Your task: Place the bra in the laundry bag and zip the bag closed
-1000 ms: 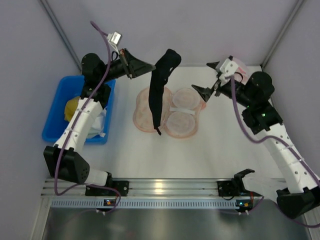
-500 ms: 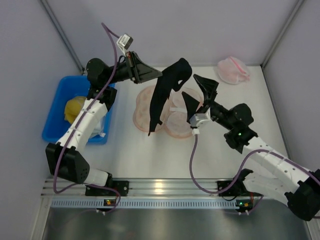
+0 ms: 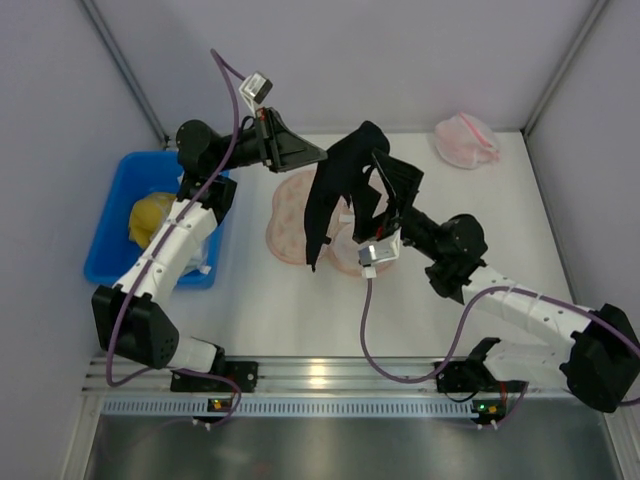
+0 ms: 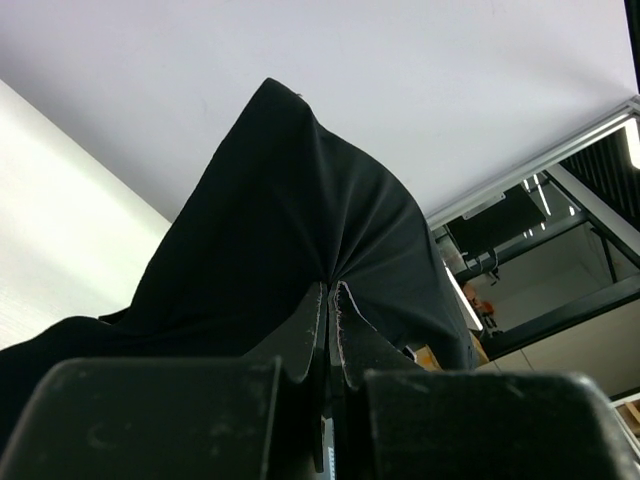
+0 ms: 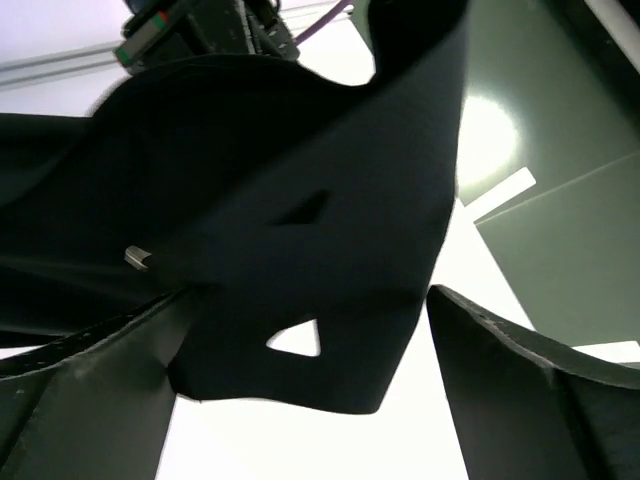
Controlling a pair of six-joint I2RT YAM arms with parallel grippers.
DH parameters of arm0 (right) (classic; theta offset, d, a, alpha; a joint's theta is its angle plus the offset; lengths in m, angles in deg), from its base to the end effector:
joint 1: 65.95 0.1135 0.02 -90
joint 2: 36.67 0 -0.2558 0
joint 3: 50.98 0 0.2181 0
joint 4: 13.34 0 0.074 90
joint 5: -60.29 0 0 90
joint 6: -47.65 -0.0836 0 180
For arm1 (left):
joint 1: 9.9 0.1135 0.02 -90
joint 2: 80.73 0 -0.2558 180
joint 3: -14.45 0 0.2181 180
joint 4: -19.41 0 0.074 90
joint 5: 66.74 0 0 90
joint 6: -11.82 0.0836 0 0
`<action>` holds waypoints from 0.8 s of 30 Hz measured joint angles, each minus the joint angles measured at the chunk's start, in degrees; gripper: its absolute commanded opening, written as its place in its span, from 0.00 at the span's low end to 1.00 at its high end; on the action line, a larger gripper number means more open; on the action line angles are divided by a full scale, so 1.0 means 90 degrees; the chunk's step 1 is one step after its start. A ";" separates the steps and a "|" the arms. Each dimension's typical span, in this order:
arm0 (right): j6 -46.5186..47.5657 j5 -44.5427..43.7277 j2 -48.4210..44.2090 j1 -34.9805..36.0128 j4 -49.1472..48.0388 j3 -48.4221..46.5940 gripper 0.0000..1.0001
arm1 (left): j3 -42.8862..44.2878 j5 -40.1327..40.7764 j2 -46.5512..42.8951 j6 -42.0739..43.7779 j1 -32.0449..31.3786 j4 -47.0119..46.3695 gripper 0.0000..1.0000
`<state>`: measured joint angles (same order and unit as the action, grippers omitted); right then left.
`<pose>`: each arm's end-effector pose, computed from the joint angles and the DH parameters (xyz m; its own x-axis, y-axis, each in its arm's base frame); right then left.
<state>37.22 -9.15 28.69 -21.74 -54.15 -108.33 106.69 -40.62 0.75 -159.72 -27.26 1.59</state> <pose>0.1640 0.2005 0.3981 0.9205 -0.3892 0.0349 0.2254 0.4557 -0.8611 0.2579 -0.1593 0.4602 -0.8071 -0.2039 -0.5540 0.5817 -0.1140 -0.8054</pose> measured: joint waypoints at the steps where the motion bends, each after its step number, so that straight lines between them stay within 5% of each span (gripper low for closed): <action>1: 0.0049 -0.0002 0.0007 0.0000 -0.0022 -0.0017 0.85 | -0.0019 -0.0007 -0.0002 0.0000 -0.0002 -0.0017 0.00; 5: 0.0160 -0.0012 -0.0070 0.0002 0.0032 -0.0136 0.51 | -0.0141 -0.0024 -0.0002 0.0005 -0.0005 -0.0056 0.00; 6: 0.0182 -0.0012 -0.0138 0.0005 0.0117 -0.0175 0.34 | -0.0160 -0.0027 -0.0002 0.0005 -0.0005 -0.0061 0.00; 7: 0.0134 -0.0010 -0.0236 0.0005 0.0287 -0.0245 0.03 | -0.0177 -0.0024 -0.0002 0.0007 -0.0005 -0.0063 0.00; 15: -0.0075 0.0044 -0.1078 0.0017 0.1622 -0.0770 0.00 | -0.0214 0.0034 0.0000 0.0464 -0.0005 0.0102 0.00; 21: -0.0396 -0.0170 -0.1642 0.0022 0.3038 -0.1239 0.00 | 0.0189 0.0733 0.0027 0.2516 -0.0005 0.2176 0.04; 23: -0.0503 -0.0248 -0.1838 0.0027 0.3536 -0.1268 0.00 | 0.0389 0.1086 0.0041 0.3184 -0.0019 0.2720 0.10; 24: -0.0534 -0.0287 -0.1904 0.0029 0.3757 -0.1285 0.00 | 0.0483 0.1290 0.0051 0.3507 -0.0036 0.2939 0.21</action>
<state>32.41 -11.73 11.56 -21.48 -20.33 -119.90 111.04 -29.01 1.20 -128.15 -27.59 28.04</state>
